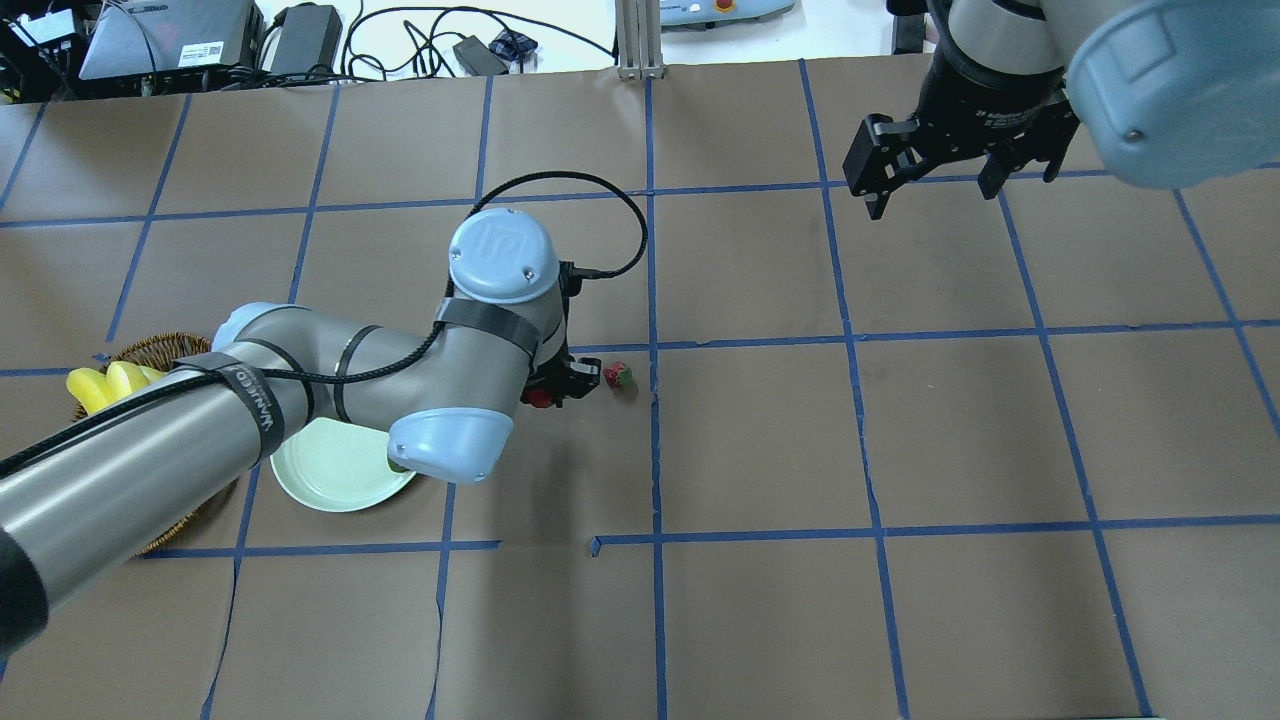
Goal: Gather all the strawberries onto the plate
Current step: 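Place the strawberry on the plate and open the left gripper, then reach the left gripper to the last strawberry and grasp it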
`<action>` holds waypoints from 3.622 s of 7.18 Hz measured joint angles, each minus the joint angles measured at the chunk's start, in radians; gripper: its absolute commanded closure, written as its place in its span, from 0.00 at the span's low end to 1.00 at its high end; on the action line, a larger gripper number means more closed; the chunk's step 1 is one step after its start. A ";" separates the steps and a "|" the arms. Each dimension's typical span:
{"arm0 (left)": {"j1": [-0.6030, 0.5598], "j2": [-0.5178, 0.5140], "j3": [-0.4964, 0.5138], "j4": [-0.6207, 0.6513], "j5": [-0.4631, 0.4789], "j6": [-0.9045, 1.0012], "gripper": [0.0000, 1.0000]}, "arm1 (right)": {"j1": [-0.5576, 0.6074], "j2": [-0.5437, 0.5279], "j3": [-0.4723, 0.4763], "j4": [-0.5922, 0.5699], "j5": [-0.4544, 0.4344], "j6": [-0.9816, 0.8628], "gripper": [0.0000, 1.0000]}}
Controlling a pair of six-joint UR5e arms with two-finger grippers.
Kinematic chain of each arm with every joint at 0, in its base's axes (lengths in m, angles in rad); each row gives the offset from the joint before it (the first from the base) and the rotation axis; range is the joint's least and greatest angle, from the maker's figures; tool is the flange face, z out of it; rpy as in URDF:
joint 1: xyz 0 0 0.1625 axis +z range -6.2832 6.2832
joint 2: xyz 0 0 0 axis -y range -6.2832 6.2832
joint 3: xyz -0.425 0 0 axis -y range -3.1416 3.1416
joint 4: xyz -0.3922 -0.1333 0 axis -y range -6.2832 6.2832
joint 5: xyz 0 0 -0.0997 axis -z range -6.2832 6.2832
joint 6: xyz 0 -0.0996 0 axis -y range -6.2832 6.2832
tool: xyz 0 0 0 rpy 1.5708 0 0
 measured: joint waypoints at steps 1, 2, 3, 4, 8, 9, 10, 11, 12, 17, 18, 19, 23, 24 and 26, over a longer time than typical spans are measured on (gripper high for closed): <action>0.061 0.024 -0.023 -0.041 0.042 0.087 0.88 | 0.000 0.000 0.000 0.000 0.000 0.000 0.00; 0.126 0.037 -0.062 -0.047 0.088 0.176 0.88 | 0.000 0.000 0.000 0.001 0.000 0.000 0.00; 0.186 0.043 -0.096 -0.028 0.122 0.249 0.52 | 0.000 0.000 0.000 0.002 0.000 0.000 0.00; 0.220 0.044 -0.115 -0.012 0.137 0.288 0.01 | 0.000 0.001 0.000 0.003 0.000 0.000 0.00; 0.171 0.057 -0.093 -0.010 0.064 0.265 0.00 | 0.006 0.002 0.000 0.002 0.000 0.000 0.00; 0.118 0.059 -0.064 -0.011 0.046 0.200 0.00 | 0.006 0.002 0.000 0.003 0.000 0.000 0.00; 0.054 0.052 -0.026 -0.010 0.033 0.112 0.00 | 0.006 0.002 0.000 0.003 0.000 0.000 0.00; 0.001 0.033 0.012 -0.005 0.009 0.004 0.00 | 0.006 0.002 0.000 0.003 0.000 0.000 0.00; -0.029 -0.003 0.047 0.022 -0.042 -0.091 0.00 | 0.006 0.002 0.000 0.002 0.000 0.000 0.00; -0.075 -0.219 0.086 0.297 -0.118 -0.292 0.13 | 0.017 0.003 0.002 0.000 0.000 0.000 0.00; -0.092 -0.230 0.086 0.311 -0.118 -0.303 0.22 | 0.018 0.003 0.002 0.000 0.000 0.000 0.00; -0.105 -0.233 0.086 0.316 -0.115 -0.307 0.58 | 0.018 0.003 0.002 0.000 0.000 0.000 0.00; -0.116 -0.221 0.096 0.304 -0.107 -0.291 1.00 | 0.018 0.003 0.002 -0.002 0.000 0.000 0.00; -0.115 -0.205 0.100 0.274 -0.100 -0.278 0.99 | 0.019 0.003 0.002 -0.003 0.000 0.000 0.00; -0.066 -0.133 0.105 0.116 -0.018 -0.171 0.99 | 0.019 0.005 0.002 -0.003 0.000 0.000 0.00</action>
